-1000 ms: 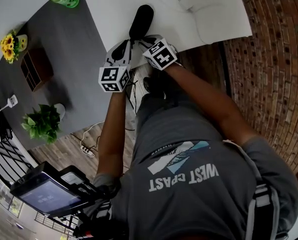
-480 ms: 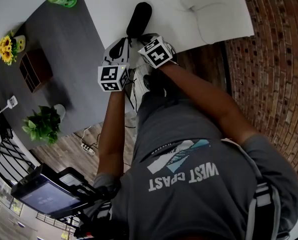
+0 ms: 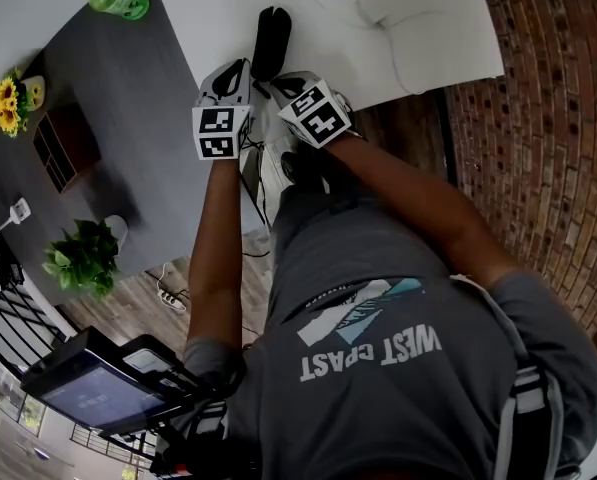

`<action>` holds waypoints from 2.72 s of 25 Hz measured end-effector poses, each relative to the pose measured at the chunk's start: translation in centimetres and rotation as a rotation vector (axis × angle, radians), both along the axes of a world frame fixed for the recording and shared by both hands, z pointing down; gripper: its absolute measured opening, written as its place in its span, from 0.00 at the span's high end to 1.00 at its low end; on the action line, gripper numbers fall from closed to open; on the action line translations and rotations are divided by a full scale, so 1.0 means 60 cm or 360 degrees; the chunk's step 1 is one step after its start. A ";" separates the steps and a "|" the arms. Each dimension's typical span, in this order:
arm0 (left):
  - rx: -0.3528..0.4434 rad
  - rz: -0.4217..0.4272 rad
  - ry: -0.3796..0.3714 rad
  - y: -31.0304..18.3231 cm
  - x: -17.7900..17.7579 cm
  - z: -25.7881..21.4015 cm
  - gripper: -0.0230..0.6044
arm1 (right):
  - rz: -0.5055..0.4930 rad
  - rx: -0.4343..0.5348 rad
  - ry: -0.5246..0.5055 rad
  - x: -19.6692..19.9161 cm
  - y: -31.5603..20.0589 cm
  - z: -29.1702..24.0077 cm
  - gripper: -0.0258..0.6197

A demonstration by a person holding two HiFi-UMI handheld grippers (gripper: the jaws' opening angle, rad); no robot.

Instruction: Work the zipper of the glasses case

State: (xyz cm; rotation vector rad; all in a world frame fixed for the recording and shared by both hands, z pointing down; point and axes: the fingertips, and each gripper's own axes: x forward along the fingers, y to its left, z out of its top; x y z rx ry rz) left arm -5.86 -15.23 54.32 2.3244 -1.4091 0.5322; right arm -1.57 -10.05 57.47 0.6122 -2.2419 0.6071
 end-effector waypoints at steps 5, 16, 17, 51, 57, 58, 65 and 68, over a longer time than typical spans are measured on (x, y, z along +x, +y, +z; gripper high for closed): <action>-0.0036 -0.0097 0.0037 0.014 -0.004 0.016 0.95 | -0.0045 0.0006 -0.0009 0.008 0.006 -0.006 0.97; -0.0118 -0.0001 0.0234 0.088 0.038 -0.007 0.96 | 0.0109 -0.0269 -0.0370 0.018 0.005 -0.066 0.97; -0.0109 0.0078 0.0212 0.105 0.049 -0.012 0.95 | 0.0128 -0.0304 -0.0406 0.019 0.005 -0.072 0.97; -0.0008 0.0852 -0.0747 0.136 0.106 0.056 0.93 | 0.0082 -0.0479 -0.0533 0.017 0.006 -0.118 0.97; -0.0011 0.1017 -0.0825 0.169 0.119 0.069 0.93 | 0.0061 -0.0403 -0.0517 0.017 -0.024 -0.134 0.97; -0.0006 0.1035 -0.0822 0.174 0.122 0.069 0.93 | -0.0003 -0.0361 -0.0484 0.016 -0.026 -0.137 0.97; 0.0030 0.1093 -0.0867 0.168 0.112 0.049 0.93 | -0.1092 0.0455 0.0099 0.020 0.031 -0.142 0.85; 0.0030 0.1112 -0.0872 0.166 0.107 0.044 0.93 | -0.1293 0.0633 0.0177 0.013 0.052 -0.138 0.82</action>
